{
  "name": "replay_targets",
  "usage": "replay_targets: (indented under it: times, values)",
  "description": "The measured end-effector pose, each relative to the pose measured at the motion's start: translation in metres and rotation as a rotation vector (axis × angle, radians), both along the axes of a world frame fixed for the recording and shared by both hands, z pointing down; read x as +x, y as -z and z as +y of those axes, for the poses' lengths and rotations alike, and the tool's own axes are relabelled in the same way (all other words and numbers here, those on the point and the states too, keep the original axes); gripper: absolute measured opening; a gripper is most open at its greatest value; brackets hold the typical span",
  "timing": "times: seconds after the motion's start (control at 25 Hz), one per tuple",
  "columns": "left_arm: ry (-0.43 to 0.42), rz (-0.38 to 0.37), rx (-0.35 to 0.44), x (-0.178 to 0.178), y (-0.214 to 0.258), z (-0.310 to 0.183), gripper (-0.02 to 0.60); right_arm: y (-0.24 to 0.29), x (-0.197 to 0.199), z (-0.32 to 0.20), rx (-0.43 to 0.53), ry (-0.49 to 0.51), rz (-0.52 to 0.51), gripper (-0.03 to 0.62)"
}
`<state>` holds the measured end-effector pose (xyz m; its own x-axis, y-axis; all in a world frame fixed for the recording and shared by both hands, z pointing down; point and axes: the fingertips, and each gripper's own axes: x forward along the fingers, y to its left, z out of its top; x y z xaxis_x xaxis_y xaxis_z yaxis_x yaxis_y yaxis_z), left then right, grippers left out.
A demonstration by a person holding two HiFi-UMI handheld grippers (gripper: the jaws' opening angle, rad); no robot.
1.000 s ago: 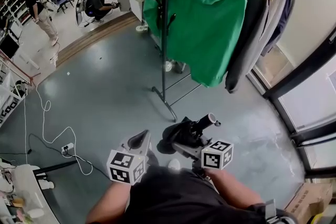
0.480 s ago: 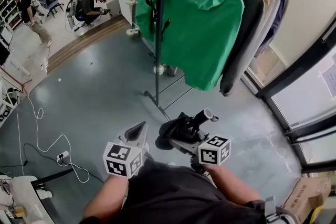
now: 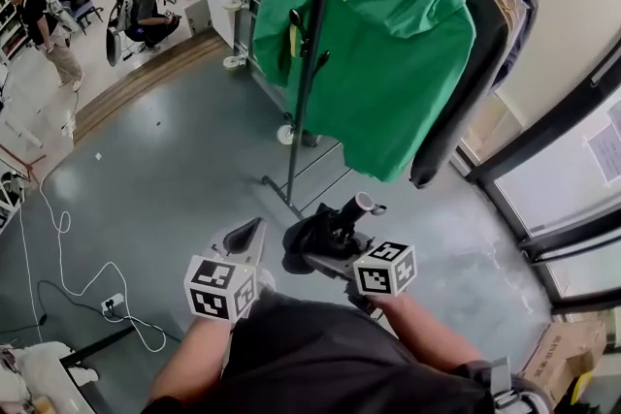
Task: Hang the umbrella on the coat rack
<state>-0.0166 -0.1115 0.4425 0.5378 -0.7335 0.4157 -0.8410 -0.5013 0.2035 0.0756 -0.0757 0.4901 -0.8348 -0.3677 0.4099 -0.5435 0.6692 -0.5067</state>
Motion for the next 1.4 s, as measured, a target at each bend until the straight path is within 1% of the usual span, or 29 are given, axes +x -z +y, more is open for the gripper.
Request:
replay_targets:
  times: [0.2, 0.44, 0.64, 0.84, 0.96, 1.08, 1.28, 1.4]
  values:
    - [-0.014, 0.006, -0.009, -0.026, -0.001, -0.029, 0.015, -0.001, -0.034, -0.027, -0.004, 0.016, 0.019, 0.249]
    - [-0.060, 0.003, -0.017, -0.051, -0.006, -0.062, 0.015, -0.005, -0.071, -0.053, -0.019, 0.015, 0.027, 0.249]
    - [-0.111, 0.005, -0.022, -0.064, -0.008, -0.084, 0.015, -0.012, -0.088, -0.075, -0.021, -0.015, 0.057, 0.249]
    - [-0.147, -0.010, -0.023, -0.083, -0.015, -0.099, 0.015, -0.018, -0.104, -0.098, -0.012, -0.055, 0.079, 0.249]
    - [-0.141, -0.019, -0.029, -0.096, -0.019, -0.110, 0.015, -0.020, -0.111, -0.113, -0.009, -0.062, 0.093, 0.249]
    - [-0.133, -0.011, -0.033, -0.103, -0.020, -0.114, 0.015, -0.021, -0.116, -0.124, -0.016, -0.059, 0.096, 0.249]
    - [-0.108, -0.004, -0.041, -0.108, -0.027, -0.119, 0.015, -0.020, -0.120, -0.150, 0.003, -0.043, 0.106, 0.249]
    - [-0.074, 0.000, -0.043, -0.110, -0.029, -0.120, 0.015, -0.017, -0.121, -0.166, 0.019, -0.019, 0.108, 0.249]
